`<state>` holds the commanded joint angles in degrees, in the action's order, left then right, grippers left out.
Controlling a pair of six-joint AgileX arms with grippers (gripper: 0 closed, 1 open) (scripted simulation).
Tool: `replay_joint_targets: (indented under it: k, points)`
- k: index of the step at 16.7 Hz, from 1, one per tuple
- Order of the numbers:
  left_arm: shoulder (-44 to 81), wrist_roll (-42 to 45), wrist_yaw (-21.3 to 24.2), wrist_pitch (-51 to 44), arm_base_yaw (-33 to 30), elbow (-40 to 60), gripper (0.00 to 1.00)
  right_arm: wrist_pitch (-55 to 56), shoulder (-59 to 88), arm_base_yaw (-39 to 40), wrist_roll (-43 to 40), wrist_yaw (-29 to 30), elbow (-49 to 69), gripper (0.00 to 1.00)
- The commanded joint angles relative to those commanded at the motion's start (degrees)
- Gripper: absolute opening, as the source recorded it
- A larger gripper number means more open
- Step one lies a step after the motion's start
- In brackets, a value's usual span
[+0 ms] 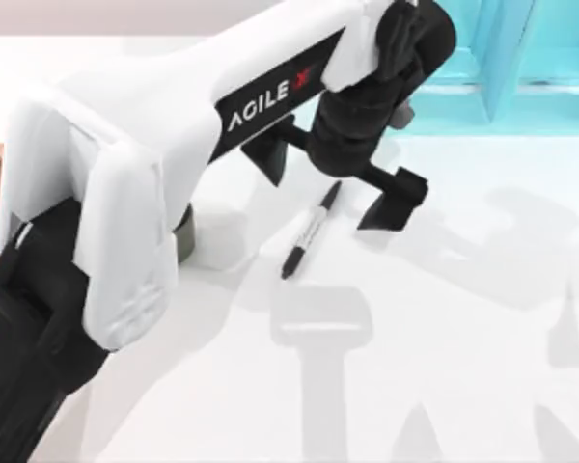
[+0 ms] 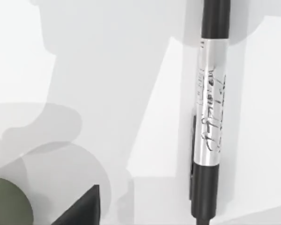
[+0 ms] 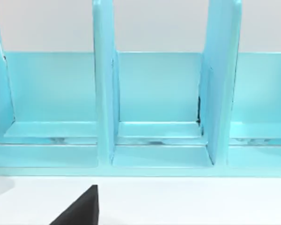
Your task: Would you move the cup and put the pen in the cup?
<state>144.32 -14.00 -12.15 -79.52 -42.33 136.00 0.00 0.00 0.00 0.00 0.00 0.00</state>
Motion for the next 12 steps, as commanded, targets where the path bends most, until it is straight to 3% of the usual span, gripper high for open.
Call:
replay_joint_targets:
  k: [8,12]
  points:
    - [3.0,2.3,0.0,16.8,2.0,-12.8,1.0,0.0,0.0,0.0,0.0,0.0,0.0,1.0]
    - [3.7,2.7,0.0,19.6,2.4,-15.3,1.0,0.0,0.0,0.0,0.0,0.0,0.0,1.0]
